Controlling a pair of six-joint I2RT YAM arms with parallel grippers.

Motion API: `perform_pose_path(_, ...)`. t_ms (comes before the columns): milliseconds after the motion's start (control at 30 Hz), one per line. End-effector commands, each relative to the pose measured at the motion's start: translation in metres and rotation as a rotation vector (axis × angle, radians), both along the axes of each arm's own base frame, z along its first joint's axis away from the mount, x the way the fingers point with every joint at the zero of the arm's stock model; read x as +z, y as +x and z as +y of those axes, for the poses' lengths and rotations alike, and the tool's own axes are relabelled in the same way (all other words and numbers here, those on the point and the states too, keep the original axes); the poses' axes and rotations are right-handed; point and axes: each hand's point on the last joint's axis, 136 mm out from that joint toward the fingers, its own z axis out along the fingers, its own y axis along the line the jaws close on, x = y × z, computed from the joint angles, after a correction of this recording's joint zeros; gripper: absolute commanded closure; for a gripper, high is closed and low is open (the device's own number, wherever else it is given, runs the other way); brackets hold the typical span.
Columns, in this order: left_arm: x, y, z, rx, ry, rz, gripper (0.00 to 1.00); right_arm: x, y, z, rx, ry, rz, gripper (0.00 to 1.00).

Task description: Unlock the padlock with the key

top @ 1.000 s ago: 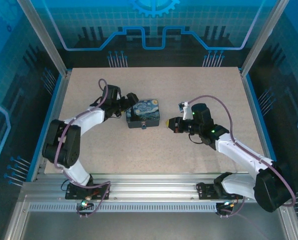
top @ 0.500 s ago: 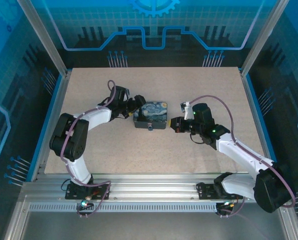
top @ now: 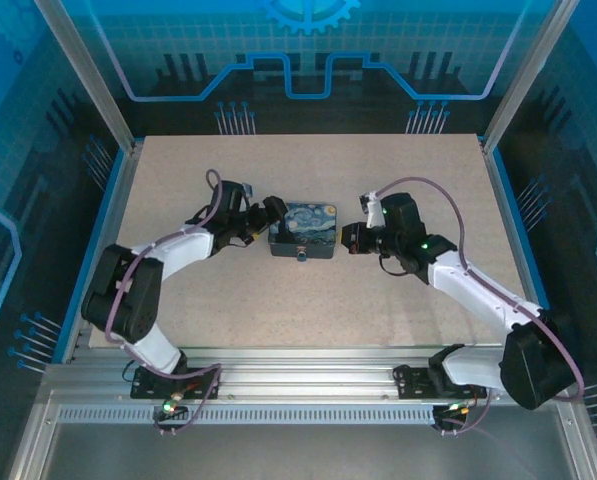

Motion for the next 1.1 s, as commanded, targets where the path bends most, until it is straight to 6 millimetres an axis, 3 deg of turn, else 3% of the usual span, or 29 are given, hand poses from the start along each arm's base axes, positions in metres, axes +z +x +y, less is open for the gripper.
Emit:
perform_pose_path(0, 0.009, -0.016, 0.008, -0.018, 0.035, -0.031, 0.07, 0.006, 0.012, -0.006, -0.003, -0.062, -0.019, 1.0)
perform_pose_path(133, 0.011, -0.038, 0.008, -0.055, 0.048, -0.047, 0.08, 0.011, 0.027, -0.006, -0.006, -0.097, -0.022, 1.0)
perform_pose_path(500, 0.003, -0.097, -0.035, -0.244, 0.073, -0.154, 0.06, 0.017, 0.063, 0.004, 0.006, -0.115, -0.02, 1.0)
perform_pose_path(767, -0.01, -0.102, -0.057, -0.292, 0.096, -0.266, 0.04, 0.007, 0.091, 0.002, -0.015, -0.211, -0.008, 1.0)
perform_pose_path(1067, -0.022, -0.093, -0.083, -0.326, 0.148, -0.394, 0.03, -0.02, 0.145, -0.002, -0.08, -0.327, 0.028, 1.0)
